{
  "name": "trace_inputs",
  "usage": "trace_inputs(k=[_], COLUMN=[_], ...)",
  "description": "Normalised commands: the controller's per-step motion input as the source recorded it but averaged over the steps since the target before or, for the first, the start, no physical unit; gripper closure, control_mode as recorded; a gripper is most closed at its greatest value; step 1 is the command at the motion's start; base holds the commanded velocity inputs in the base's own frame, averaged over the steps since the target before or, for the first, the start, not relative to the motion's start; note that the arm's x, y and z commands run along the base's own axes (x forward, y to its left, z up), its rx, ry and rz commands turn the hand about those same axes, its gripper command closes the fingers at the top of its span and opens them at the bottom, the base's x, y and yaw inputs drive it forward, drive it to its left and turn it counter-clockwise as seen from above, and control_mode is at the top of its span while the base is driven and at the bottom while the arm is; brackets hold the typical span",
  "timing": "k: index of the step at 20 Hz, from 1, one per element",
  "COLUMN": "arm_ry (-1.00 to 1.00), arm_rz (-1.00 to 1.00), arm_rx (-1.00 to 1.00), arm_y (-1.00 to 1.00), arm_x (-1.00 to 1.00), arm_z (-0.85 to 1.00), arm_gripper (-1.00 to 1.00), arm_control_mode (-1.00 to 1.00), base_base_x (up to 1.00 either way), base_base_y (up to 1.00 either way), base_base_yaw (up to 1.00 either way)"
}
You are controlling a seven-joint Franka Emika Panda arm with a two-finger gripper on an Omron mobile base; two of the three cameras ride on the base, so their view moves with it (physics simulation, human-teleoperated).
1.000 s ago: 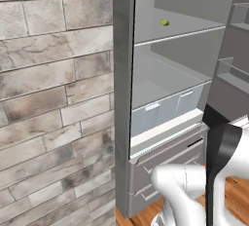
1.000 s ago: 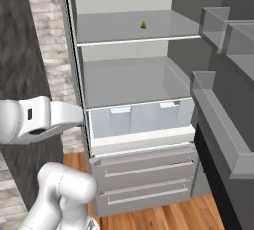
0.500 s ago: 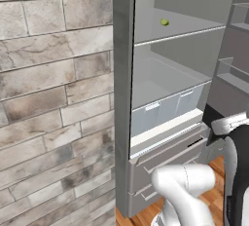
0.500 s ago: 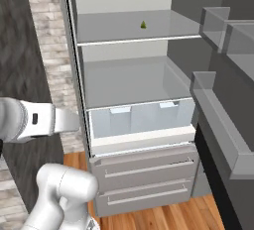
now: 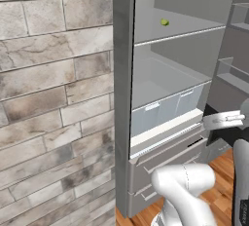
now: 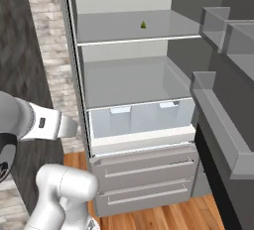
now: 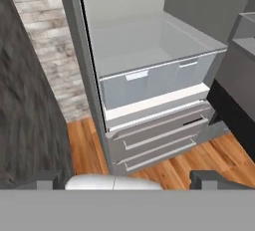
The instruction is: There is a bowl on the dining counter. Grab a lemon wedge from the fridge and place it in the bowl. Then get the liquor bottle and glass cup from the cabinet and place them next to the bowl.
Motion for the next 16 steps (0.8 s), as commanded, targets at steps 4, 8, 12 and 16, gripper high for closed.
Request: trace_inputs(k=[4,8,12,16], arm_ry=[0.01,0.0,0.0,0.0], arm_rz=[0.0,0.05,0.0,0.0], arm_rx=[0.0,0.0,0.0,0.0], arm_y=[0.0,-0.05,0.0,0.0], arm_x=[0.05,0.01,0.0,0.0], arm_z=[-0.01,-0.02,0.0,0.0], arm_gripper=[-1.0,-1.0,-1.0,-1.0], arm_control_mode=[-1.0,1.0,1.0,1.0], base_base_x=[0.0,0.0,0.07,0.12], base_base_y=[0.0,-0.05,-0.43,-0.52], base_base_yaw=[0.0,0.04,0.25,0.33])
